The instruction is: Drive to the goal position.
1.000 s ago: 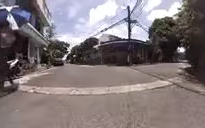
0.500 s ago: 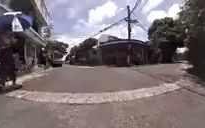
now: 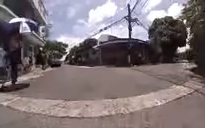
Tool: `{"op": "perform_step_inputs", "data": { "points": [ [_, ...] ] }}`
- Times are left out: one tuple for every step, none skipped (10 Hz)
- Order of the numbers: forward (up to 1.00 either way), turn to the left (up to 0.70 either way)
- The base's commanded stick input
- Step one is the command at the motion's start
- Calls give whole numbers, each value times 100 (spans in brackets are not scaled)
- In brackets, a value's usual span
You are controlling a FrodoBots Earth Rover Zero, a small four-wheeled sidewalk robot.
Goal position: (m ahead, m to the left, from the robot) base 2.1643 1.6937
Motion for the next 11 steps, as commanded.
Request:
{"op": "perform_step_inputs", "data": {
  "points": [
    [70, 0],
    [70, 0],
    [70, 0],
    [70, 0],
    [70, 0],
    [70, 0],
    [70, 0],
    [70, 0],
    [70, 0],
    [70, 0],
    [70, 0]
  ]
}}
